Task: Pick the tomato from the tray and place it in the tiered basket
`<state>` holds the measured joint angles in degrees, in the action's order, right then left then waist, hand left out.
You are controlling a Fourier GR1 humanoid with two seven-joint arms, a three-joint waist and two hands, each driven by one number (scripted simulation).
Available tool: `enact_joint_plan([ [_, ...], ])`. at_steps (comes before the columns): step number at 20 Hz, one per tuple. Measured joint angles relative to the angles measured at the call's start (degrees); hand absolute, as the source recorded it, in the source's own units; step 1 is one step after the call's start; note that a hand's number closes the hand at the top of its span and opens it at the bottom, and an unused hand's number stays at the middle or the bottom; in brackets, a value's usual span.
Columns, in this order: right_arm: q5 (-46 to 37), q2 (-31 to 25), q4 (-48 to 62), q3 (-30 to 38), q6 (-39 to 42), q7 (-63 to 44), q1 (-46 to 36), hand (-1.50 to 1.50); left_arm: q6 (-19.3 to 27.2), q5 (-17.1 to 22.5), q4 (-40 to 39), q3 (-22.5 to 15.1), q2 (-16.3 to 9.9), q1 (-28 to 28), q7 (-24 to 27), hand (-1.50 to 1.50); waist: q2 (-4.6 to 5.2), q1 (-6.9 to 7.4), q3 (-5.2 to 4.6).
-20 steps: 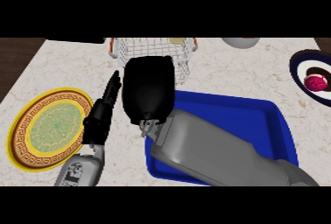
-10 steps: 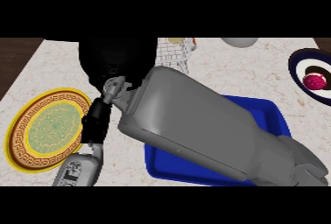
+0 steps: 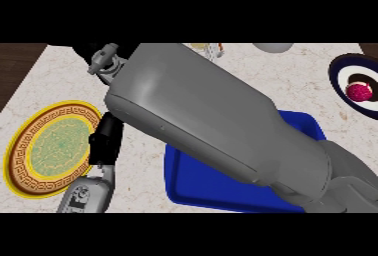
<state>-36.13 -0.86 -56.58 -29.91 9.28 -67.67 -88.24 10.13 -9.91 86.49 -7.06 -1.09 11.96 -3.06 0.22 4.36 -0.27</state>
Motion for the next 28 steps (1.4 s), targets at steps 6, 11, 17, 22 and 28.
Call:
enact_joint_plan([
  [6,-0.25,0.2,11.27,0.41,-2.81,3.07,-4.25,1.5,-0.32,0.36,0.63,0.3,-0.22,-0.51,0.12,0.0,0.25,-0.54,0.04],
  [11,-1.45,0.42,19.22,0.47,-4.93,5.7,-5.38,1.5,-0.49,0.9,0.37,1.19,-0.56,-1.41,1.37,0.0,0.36,-1.28,0.09],
  [17,0.52,0.42,24.18,4.73,-12.46,6.73,-3.57,-1.5,-0.58,0.76,0.73,1.05,-0.61,-2.08,1.94,0.0,0.52,-1.23,0.14],
  [22,3.47,0.47,25.0,7.58,-20.23,8.86,-1.3,-1.5,-0.56,0.52,0.91,0.88,-0.45,-1.32,0.99,0.0,0.53,-1.1,0.16],
  [28,2.94,-0.34,23.59,11.97,-31.63,10.5,-0.82,-1.5,0.25,0.17,2.13,0.84,-0.14,-2.74,0.19,0.0,0.04,-2.51,0.22],
])
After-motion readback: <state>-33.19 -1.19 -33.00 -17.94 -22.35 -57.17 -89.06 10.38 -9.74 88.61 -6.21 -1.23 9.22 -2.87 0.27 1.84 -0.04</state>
